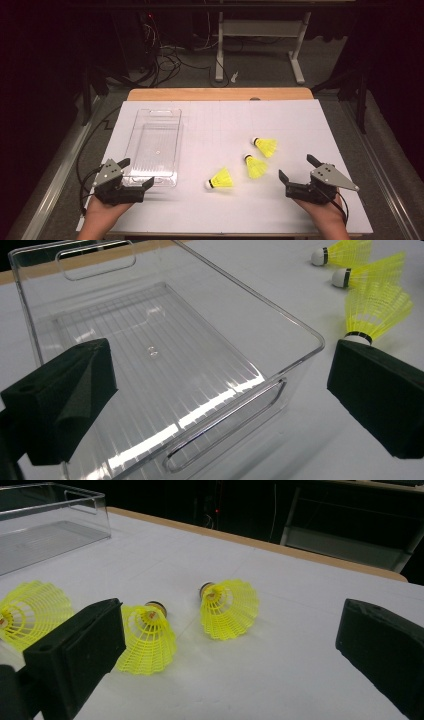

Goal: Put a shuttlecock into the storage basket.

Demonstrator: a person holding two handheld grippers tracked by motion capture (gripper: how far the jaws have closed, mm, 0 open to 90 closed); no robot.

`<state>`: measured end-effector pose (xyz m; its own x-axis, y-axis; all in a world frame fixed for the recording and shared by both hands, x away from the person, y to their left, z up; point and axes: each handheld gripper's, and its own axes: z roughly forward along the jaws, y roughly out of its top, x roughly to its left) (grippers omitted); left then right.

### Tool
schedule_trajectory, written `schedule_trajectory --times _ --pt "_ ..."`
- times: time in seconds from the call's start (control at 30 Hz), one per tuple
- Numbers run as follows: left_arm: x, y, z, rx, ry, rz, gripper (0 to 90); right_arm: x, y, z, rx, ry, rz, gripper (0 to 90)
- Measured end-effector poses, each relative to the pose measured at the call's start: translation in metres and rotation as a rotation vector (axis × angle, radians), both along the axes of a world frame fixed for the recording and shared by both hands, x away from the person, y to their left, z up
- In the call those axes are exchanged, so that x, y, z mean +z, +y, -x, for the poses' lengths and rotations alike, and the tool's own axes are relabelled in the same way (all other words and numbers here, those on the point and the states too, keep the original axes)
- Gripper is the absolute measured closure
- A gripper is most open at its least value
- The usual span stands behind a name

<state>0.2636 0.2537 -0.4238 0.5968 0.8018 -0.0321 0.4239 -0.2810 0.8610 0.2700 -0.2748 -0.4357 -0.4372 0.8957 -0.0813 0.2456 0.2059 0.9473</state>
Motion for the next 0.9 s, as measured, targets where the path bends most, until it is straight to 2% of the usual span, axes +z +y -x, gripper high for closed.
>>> schedule_trajectory --times 0.33,0.57,0.9 --pt "0.003 -0.003 -0.003 0.006 0.016 -0.013 0.6 0.000 -0.005 0.002 -0.003 -0.011 -0.011 0.0" --pt "0.007 -0.004 -0.010 0.010 0.050 -0.013 0.6 0.000 -0.005 0.002 0.002 -0.015 -0.011 0.0" --pt "0.014 -0.001 -0.016 -0.023 0.115 -0.061 0.6 0.000 -0.004 0.003 0.014 -0.011 -0.004 0.0"
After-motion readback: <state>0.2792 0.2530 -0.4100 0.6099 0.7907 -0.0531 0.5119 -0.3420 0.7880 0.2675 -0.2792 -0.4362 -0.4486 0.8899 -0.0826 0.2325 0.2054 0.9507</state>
